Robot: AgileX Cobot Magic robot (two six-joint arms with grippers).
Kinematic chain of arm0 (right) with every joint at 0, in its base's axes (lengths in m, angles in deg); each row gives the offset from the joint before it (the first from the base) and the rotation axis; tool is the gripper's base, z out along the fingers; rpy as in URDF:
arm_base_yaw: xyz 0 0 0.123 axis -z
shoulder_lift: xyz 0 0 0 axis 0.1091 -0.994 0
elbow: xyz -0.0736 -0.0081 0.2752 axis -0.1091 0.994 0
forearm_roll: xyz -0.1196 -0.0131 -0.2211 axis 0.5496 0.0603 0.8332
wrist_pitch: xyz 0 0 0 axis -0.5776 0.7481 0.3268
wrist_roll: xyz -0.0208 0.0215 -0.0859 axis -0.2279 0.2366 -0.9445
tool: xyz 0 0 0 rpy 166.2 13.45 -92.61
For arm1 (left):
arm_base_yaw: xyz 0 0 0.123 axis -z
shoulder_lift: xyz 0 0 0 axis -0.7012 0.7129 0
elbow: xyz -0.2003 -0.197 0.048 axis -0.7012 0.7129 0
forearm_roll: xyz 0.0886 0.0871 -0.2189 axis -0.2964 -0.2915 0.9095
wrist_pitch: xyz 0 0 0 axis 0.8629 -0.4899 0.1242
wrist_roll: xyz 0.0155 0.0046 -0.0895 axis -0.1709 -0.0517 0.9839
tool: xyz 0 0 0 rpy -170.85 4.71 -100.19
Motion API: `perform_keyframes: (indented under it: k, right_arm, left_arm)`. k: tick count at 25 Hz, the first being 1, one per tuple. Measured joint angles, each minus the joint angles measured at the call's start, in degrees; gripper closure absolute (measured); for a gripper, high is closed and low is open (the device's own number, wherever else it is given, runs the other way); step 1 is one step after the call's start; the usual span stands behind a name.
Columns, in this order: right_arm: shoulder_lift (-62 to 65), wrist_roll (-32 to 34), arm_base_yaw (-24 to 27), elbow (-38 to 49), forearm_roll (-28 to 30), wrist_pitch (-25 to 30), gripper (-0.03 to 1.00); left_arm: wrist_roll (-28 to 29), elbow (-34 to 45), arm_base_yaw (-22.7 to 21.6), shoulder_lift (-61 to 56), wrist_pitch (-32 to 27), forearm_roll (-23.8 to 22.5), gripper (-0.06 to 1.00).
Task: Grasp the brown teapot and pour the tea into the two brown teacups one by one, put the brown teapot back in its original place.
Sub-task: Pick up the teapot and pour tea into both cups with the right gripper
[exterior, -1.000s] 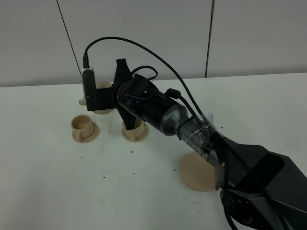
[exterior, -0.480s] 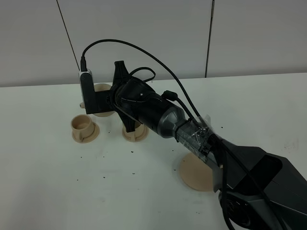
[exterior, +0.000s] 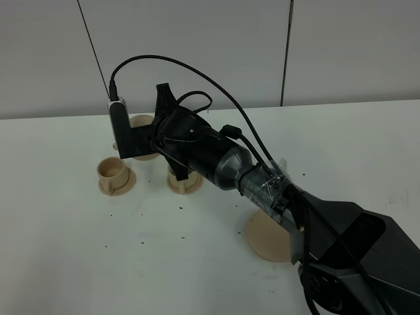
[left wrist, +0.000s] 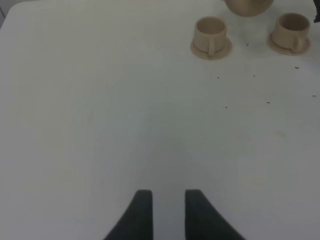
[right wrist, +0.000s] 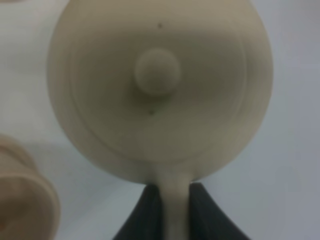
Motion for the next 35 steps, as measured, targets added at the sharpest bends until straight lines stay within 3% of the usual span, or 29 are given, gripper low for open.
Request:
perform_keyframes:
  k: [35]
  right_arm:
    - [0.0,-4.3,-1.3,0.0,5.0,1.6,0.87]
  left_arm:
    - [0.0,0.0,0.0,0.0,0.0,0.0,0.71]
